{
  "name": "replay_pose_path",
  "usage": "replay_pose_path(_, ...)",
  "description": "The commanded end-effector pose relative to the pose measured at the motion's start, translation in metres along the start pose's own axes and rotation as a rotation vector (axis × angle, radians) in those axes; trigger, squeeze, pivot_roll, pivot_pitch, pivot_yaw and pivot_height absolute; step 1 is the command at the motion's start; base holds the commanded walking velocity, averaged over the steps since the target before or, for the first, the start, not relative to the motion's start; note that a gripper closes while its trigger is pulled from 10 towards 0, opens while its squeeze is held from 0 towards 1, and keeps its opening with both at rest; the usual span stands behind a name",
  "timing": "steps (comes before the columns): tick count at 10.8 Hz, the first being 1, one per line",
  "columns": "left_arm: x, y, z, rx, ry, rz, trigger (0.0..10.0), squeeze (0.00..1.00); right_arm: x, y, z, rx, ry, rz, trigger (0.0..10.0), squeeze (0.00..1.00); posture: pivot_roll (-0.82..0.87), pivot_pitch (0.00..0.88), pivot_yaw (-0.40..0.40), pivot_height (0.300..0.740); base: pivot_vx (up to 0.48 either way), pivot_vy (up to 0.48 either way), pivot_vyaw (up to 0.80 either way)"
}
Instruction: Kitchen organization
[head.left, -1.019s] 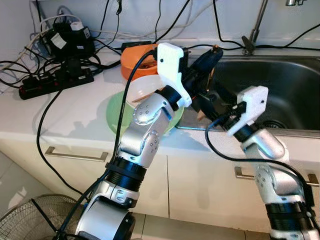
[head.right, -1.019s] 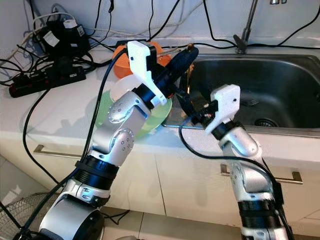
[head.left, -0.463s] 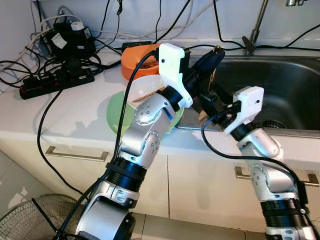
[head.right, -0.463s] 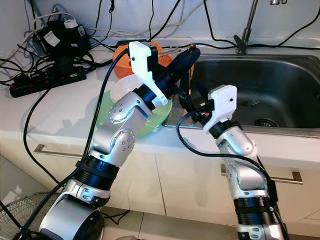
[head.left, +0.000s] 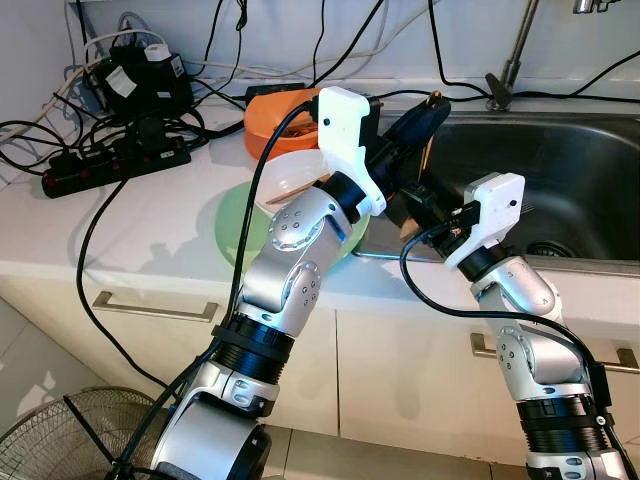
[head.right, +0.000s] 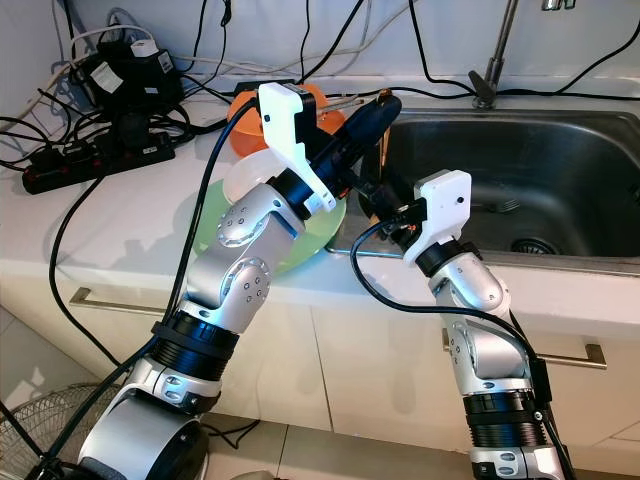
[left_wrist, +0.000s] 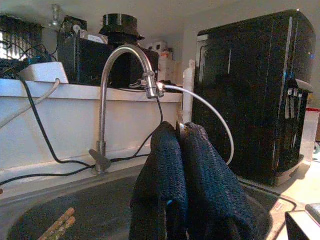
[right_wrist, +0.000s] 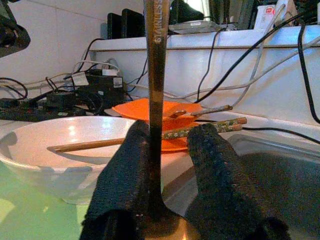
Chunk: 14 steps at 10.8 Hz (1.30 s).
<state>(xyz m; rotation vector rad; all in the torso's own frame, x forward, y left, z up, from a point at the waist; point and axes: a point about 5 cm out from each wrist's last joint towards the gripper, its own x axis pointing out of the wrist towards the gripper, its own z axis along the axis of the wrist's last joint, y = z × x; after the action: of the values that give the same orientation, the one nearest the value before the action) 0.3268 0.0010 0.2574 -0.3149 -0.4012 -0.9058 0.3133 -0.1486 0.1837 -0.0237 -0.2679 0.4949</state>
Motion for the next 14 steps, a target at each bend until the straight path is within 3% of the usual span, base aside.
replay_pose_path(1, 0.007, -0.015, -0.002, -0.061, -0.032, -0.022, 10.0, 0.00, 0.004, -0.001, 0.002, -0.009, -0.009, -0.007, 0.0, 0.00, 0.00, 0.000, 0.097, 0.740, 0.000, 0.000, 0.00)
replay_pose_path(3, 0.008, -0.015, -0.002, -0.056, -0.031, -0.021, 10.0, 0.00, 0.006, 0.001, 0.001, -0.008, -0.012, -0.003, 0.0, 0.00, 0.00, 0.000, 0.095, 0.740, 0.000, 0.000, 0.00)
replay_pose_path(4, 0.008, -0.014, -0.003, -0.053, -0.028, -0.012, 10.0, 1.00, 0.006, 0.001, 0.001, -0.006, -0.013, -0.003, 0.0, 0.00, 0.00, 0.000, 0.094, 0.740, 0.000, 0.000, 0.00)
replay_pose_path(9, 0.007, -0.013, -0.004, -0.049, -0.019, -0.009, 10.0, 1.00, 0.009, -0.003, 0.003, -0.023, -0.021, -0.028, 0.0, 0.00, 0.00, 0.000, 0.093, 0.740, 0.000, 0.000, 0.00)
replay_pose_path(11, 0.005, -0.011, -0.004, -0.039, -0.017, -0.003, 10.0, 1.00, 0.009, -0.019, 0.005, -0.059, -0.027, -0.109, 0.0, 0.00, 0.00, 0.000, 0.092, 0.740, 0.000, 0.000, 0.00)
replay_pose_path(12, 0.002, -0.010, -0.007, -0.011, 0.007, -0.001, 10.0, 0.00, 0.009, -0.028, 0.004, -0.075, -0.017, -0.152, 0.0, 0.00, 0.00, 0.000, 0.092, 0.740, 0.000, 0.000, 0.00)
replay_pose_path(13, -0.002, -0.008, -0.012, 0.000, 0.029, 0.004, 10.0, 0.00, 0.008, -0.034, 0.001, -0.082, -0.004, -0.186, 4.6, 0.00, 0.01, 0.000, 0.092, 0.740, 0.000, 0.000, 0.00)
replay_pose_path(14, -0.012, -0.004, -0.020, 0.003, 0.064, 0.027, 10.0, 0.00, 0.006, -0.047, -0.004, -0.101, 0.023, -0.266, 10.0, 0.00, 0.01, 0.000, 0.094, 0.740, 0.000, 0.000, 0.00)
